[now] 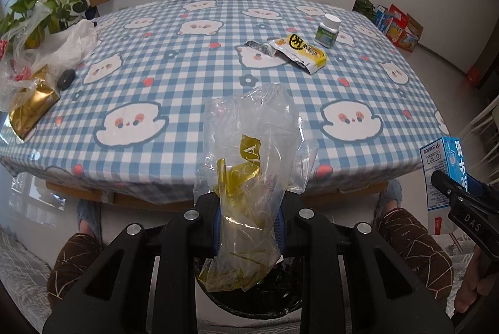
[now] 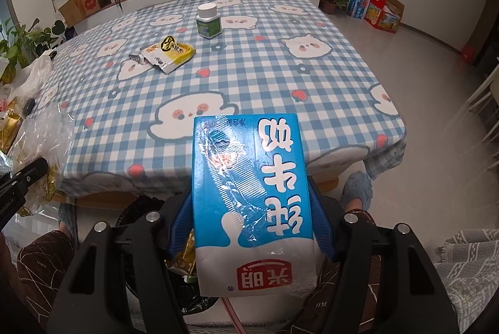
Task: Collect trash
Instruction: 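Carry the clear plastic bag and blue milk carton over the black bin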
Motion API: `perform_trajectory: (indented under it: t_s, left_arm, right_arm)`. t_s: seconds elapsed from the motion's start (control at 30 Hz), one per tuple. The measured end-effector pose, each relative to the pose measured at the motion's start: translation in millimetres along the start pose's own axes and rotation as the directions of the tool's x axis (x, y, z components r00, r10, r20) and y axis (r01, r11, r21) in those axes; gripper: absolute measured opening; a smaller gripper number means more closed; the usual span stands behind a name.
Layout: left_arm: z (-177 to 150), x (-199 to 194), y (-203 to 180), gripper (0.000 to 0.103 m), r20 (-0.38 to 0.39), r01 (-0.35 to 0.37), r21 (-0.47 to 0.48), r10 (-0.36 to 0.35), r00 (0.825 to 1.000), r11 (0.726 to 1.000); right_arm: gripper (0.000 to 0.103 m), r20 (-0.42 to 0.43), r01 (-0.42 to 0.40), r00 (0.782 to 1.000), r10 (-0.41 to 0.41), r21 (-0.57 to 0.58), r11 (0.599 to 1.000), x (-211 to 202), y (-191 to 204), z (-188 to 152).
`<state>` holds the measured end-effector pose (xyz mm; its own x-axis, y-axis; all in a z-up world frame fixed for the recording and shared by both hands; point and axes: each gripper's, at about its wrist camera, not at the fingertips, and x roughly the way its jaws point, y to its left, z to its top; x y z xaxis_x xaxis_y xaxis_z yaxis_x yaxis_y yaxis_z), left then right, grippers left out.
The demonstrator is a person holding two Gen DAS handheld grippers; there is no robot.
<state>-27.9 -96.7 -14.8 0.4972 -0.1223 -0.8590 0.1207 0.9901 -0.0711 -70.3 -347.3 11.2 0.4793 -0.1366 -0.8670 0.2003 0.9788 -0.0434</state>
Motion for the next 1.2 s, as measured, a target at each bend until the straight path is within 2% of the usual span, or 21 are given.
perform_trajectory:
  t_s: [0.43,0.7,0.83,1.2]
  left_arm:
    - [-62.5,25.4,-2.0,0.025,-0.06,0.011,0.005,-0.011,0.998,1.0]
    - [-104.1,68.7,-4.9,0.025,-0.122,0.007,0.021,-0.004,0.993,1.0]
    - [-124.4,96.9,-8.7,0.025,-0.175,0.011,0.018,-0.008,0.984,1.0]
    - [-144.5,147.5,-19.3,0.025,-0.232,0.009,0.013,-0.005,0.973,1.0]
  right_arm:
    - [0.062,-0.047,0.02,0.999,-0.02,-0.002,1.0,25.2,-2.9,-57.7]
    - [0.062,-0.09,0.026,0.996,-0.027,-0.011,1.0,60.3,-3.2,-82.7]
    - [0.062,-0.108,0.03,0.994,-0.031,-0.012,0.999,76.0,-3.6,-92.1]
    - [0.062,-0.172,0.039,0.984,-0.036,0.011,0.999,115.3,-12.7,-105.2]
